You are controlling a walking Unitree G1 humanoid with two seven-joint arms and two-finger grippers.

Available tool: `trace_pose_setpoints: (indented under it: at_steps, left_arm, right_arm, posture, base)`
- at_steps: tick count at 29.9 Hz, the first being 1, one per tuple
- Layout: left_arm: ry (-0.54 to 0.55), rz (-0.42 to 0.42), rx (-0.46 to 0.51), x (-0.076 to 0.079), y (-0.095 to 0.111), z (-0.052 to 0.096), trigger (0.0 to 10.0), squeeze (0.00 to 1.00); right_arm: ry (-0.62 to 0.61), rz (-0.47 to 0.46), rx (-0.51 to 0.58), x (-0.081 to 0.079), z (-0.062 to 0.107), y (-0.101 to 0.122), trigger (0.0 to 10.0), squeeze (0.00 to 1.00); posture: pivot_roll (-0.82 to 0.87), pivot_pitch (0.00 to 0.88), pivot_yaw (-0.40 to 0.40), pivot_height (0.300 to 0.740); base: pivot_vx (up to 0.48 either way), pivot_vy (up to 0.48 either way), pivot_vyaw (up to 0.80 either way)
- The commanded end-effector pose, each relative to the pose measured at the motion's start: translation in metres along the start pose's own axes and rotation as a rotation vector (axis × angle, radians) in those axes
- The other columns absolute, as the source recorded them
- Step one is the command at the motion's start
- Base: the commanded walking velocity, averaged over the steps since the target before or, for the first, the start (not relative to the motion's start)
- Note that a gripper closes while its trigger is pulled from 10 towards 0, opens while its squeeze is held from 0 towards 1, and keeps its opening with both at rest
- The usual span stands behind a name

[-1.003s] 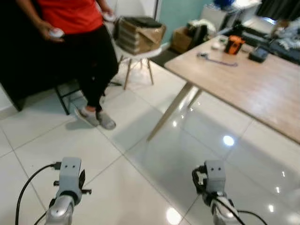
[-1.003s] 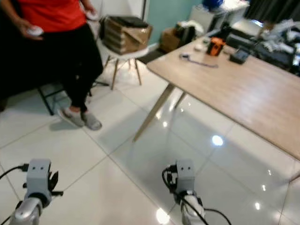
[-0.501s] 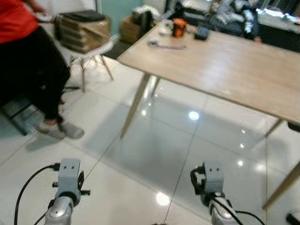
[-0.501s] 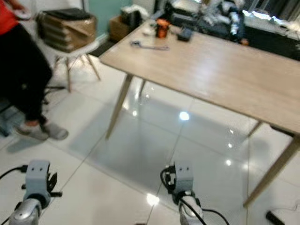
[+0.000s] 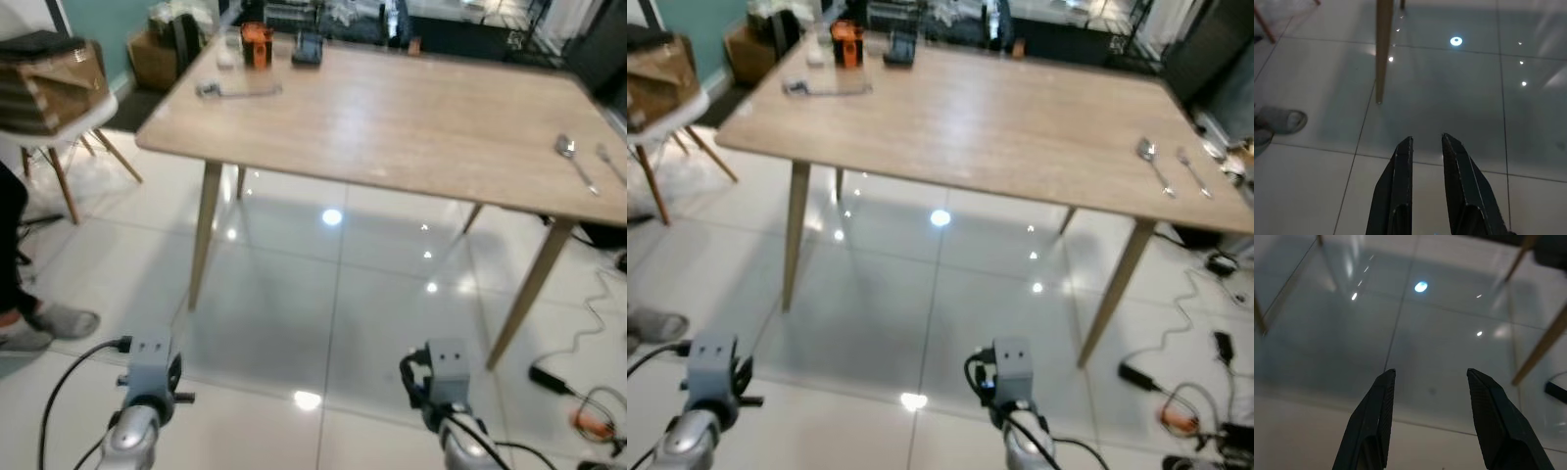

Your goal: Setting the table

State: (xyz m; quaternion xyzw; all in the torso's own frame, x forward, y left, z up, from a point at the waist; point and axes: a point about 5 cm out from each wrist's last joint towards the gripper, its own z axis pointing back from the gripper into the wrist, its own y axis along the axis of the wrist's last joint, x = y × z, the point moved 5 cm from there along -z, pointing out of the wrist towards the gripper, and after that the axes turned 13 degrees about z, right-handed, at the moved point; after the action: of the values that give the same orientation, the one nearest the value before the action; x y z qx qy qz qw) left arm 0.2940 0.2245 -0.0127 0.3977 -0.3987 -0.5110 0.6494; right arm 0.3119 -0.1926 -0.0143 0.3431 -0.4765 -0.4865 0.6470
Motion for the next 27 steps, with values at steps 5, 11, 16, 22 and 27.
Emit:
trace_pose_setpoints:
  at_steps: [5,11,16,22,27]
  left_arm:
    - [0.011,-0.001,-0.046,-0.003,-0.014,0.004,10.0,0.00]
    - [0.010,-0.001,-0.045,-0.003,-0.014,0.004,10.0,0.00]
    - [0.012,0.001,-0.045,-0.003,-0.013,0.004,10.0,0.00]
    - [0.015,0.001,-0.039,-0.005,-0.010,0.003,10.0,0.00]
    - [0.000,-0.027,0.055,-0.002,0.025,-0.001,10.0,0.00]
  right_arm:
    - [0.011,-0.004,-0.048,-0.005,0.007,-0.016,10.0,0.00]
    - [0.010,-0.004,-0.047,-0.005,0.007,-0.016,10.0,0.00]
    - [0.007,-0.006,-0.045,-0.004,0.007,-0.015,10.0,0.00]
    - [0.001,-0.009,-0.037,-0.003,0.006,-0.013,10.0,0.00]
    - [-0.027,-0.044,0.017,0.004,0.000,0.006,10.0,0.00]
  posture:
    - [-0.03,0.050,0.013,0.740]
    - [-0.03,0.052,0.013,0.740]
    - [-0.03,0.055,0.013,0.740]
    - [-0.03,0.055,0.013,0.740]
    - [-0.03,0.059,0.014,0.740]
  base:
    - [0.000,0.000,-0.79]
    - [0.000,0.000,-0.79]
    - [0.000,0.000,-0.79]
    - [0.000,0.000,-0.79]
    - [0.000,0.000,-0.79]
